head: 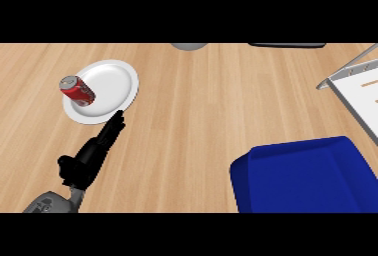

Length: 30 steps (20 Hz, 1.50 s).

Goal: Pick the tomato from the tray and place it in the tiered basket

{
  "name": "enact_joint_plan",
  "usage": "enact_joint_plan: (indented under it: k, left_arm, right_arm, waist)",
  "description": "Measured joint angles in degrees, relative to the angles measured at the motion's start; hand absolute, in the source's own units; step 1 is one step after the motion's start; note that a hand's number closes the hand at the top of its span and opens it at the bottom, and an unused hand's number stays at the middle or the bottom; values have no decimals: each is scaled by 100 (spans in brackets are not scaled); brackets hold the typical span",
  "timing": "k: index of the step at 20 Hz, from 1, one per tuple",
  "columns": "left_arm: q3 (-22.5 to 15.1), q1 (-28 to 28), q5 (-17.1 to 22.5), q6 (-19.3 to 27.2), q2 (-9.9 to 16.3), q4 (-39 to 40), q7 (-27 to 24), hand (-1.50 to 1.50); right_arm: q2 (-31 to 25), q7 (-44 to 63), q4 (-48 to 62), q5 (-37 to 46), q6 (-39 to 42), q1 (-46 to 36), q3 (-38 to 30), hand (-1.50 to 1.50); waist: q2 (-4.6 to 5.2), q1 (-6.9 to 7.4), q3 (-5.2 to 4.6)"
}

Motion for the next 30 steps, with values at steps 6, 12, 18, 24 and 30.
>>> enact_joint_plan:
  k: [6,12,18,24,30]
  left_arm:
    - [-37,-1,98,-13,36,72,-92,0]
    - [-107,18,132,44,47,169,-222,0]
    - [-159,-9,208,132,90,152,-169,0]
    - [-144,49,378,218,190,65,-135,0]
    - [-107,205,485,315,277,102,-221,0]
  right_arm:
    - [318,-3,832,-371,-413,-540,-463,-150]
    - [483,-29,1238,-853,-802,-770,-1000,-150]
    - [359,-176,1226,-687,-1654,-849,-1033,-150]
    - [-234,-69,1071,-73,-2633,-470,-894,-150]
    - [-590,-106,213,-59,-3103,256,-1161,-150]
  waist:
    - [-7,-50,-1]
    - [-32,-125,8]
    - [-52,-182,1]
    - [-81,-321,-19]
    - [-152,-524,-32]
